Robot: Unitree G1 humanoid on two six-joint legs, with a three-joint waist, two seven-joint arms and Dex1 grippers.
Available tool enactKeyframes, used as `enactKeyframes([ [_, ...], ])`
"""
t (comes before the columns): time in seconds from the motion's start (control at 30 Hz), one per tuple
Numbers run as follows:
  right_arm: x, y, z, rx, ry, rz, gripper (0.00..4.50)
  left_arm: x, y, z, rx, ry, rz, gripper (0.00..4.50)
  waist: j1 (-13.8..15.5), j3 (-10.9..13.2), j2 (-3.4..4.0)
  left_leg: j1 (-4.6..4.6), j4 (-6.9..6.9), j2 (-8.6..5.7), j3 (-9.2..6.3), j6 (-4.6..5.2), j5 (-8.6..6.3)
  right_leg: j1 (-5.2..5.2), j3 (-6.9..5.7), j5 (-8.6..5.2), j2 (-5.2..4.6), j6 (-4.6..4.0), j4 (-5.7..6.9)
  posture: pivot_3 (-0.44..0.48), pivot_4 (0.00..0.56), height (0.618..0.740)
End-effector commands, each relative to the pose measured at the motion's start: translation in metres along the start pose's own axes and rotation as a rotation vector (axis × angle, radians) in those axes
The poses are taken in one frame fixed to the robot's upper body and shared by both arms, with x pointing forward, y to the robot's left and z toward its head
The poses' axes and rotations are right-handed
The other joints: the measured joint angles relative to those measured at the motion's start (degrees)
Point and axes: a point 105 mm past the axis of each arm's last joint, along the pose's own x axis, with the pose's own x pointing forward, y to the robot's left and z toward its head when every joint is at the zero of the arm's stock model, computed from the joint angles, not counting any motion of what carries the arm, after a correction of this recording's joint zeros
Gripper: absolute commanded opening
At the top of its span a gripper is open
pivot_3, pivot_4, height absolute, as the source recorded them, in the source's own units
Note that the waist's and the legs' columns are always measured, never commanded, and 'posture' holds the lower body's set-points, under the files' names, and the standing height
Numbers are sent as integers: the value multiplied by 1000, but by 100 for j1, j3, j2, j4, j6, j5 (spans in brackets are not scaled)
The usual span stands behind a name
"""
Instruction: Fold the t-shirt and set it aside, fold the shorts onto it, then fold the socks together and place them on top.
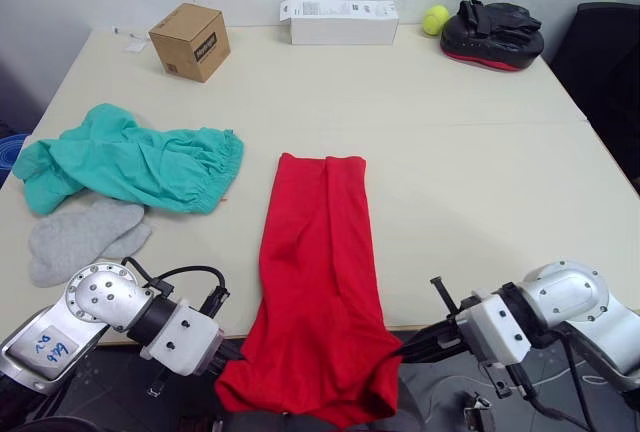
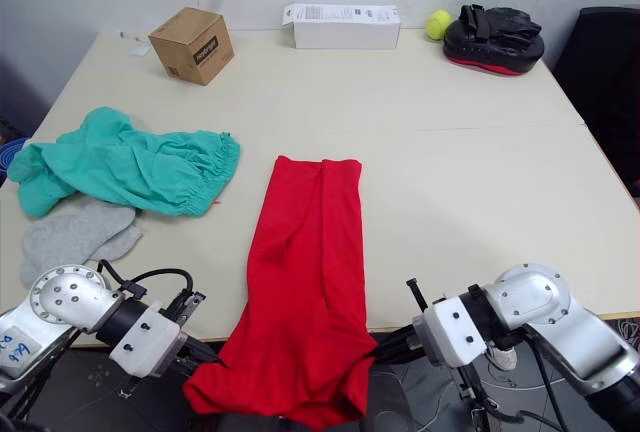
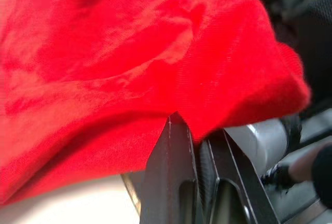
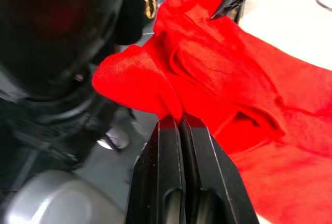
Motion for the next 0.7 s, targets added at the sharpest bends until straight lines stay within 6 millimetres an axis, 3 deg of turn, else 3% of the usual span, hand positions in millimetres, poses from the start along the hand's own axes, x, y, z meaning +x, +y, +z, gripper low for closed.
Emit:
enactKeyframes([
  [0.03, -8, -14, 8, -16, -6, -60, 26, -7, 16, 5, -3, -8, 98, 0, -1, 0, 0, 0, 0, 0, 0, 0, 0, 0, 0, 0, 0, 0, -1, 0, 150, 740],
  [0.07, -10, -19, 8, -18, -3, -77, 26, -9, 21, 4, -8, -8, 122, 0, 1, 0, 0, 0, 0, 0, 0, 0, 0, 0, 0, 0, 0, 0, -1, 0, 150, 740],
  [0.17, -25, -57, 7, 5, -5, -199, 26, -29, 70, -2, -89, -47, 339, 0, 16, 0, 0, -4, 3, -2, 1, 2, 4, -1, 0, 0, 1, 0, 0, 0, 150, 740],
  [0.3, -39, -96, 11, 43, -30, -310, 26, -56, 116, 6, -188, -138, 489, 0, 62, 1, -1, -17, 11, -5, -2, 4, 12, -10, -5, 5, 2, 5, 5, 0, 150, 740],
  [0.47, -55, -140, 5, 112, -48, -467, 26, -83, 154, 12, -275, -217, 627, 0, 88, 1, -1, -42, 13, -5, 3, -27, 27, -33, -15, 7, 3, 9, 8, 0, 150, 740],
  [0.7, -61, -188, -18, 206, -51, -643, 26, -94, 200, 10, -390, -301, 772, 0, 94, 1, -2, -45, 25, -6, 5, -27, 31, -33, -15, 9, 2, 13, 15, 0, 150, 740],
])
